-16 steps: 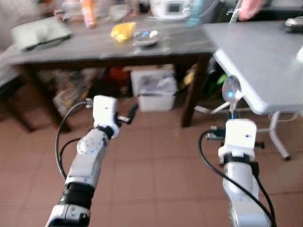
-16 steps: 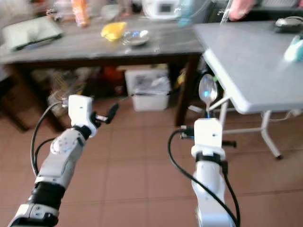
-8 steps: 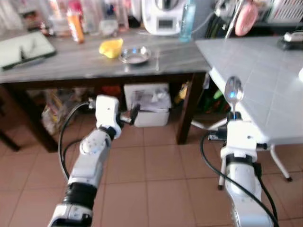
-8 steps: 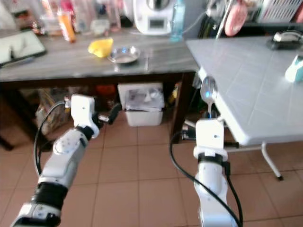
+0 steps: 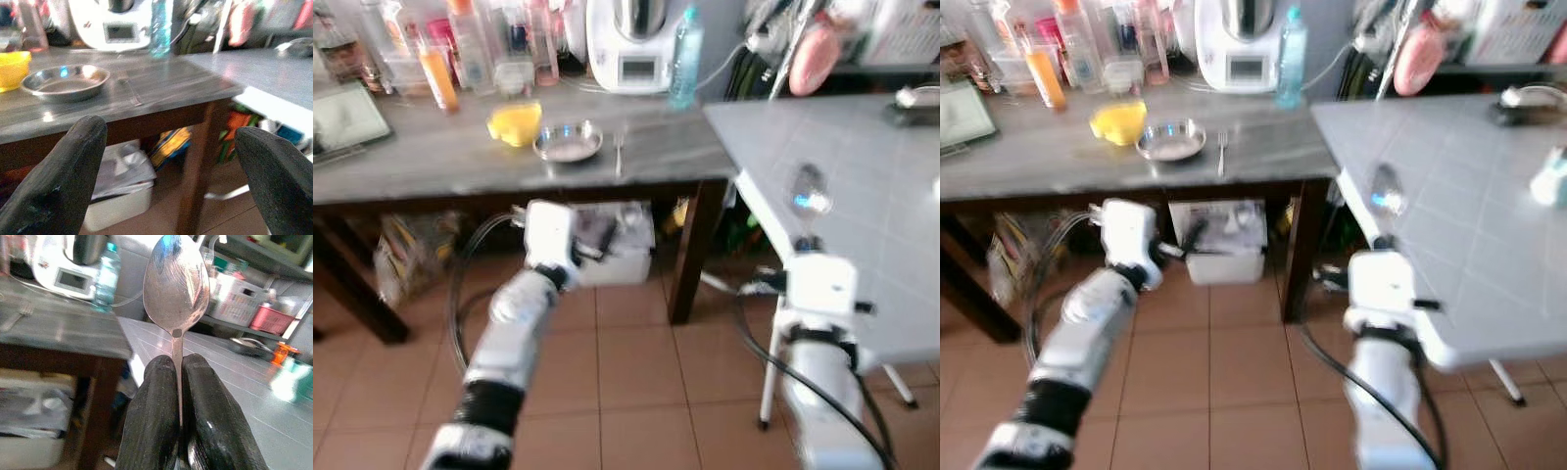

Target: Setting the table

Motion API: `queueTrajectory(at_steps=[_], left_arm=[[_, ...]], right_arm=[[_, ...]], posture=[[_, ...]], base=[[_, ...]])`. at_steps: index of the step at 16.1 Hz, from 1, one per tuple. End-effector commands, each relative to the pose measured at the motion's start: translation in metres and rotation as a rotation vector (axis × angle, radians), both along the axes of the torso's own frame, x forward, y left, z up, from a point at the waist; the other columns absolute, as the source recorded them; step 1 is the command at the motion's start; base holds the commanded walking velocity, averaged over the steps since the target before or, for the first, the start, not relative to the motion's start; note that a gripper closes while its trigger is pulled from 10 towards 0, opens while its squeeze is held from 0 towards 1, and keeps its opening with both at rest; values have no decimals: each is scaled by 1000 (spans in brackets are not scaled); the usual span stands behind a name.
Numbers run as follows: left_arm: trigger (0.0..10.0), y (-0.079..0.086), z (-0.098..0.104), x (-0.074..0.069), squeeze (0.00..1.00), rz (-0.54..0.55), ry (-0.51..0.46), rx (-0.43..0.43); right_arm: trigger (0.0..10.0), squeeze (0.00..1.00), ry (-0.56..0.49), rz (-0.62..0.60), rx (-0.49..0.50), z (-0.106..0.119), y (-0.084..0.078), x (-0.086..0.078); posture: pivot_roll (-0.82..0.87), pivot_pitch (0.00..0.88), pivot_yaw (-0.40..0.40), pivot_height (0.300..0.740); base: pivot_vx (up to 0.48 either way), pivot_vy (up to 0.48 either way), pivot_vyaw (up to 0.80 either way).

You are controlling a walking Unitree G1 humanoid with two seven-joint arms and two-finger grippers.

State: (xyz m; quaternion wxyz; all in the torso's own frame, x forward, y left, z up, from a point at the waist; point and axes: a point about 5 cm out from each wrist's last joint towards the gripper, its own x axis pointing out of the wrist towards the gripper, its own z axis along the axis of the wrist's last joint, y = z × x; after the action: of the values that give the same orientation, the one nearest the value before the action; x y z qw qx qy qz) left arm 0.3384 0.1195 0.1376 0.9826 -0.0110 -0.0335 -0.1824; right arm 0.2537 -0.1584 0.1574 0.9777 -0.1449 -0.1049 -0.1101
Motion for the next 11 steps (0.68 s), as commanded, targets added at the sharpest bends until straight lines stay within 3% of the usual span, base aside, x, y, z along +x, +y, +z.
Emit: queueTrajectory(at_steps=[1,11], left_arm=[[10000,-9,3,0,0,-18,-10,3],[10000,-11,3,1,0,-14,-6,1]], right_arm=[[10000,0,-12,-33,-12,3,-8,-3],[10000,0,-10,-27,-17,3,-9,-3]], posture=[[105,70,12,740],[98,69,8,740]], base=[[480,0,438],[480,0,510]])
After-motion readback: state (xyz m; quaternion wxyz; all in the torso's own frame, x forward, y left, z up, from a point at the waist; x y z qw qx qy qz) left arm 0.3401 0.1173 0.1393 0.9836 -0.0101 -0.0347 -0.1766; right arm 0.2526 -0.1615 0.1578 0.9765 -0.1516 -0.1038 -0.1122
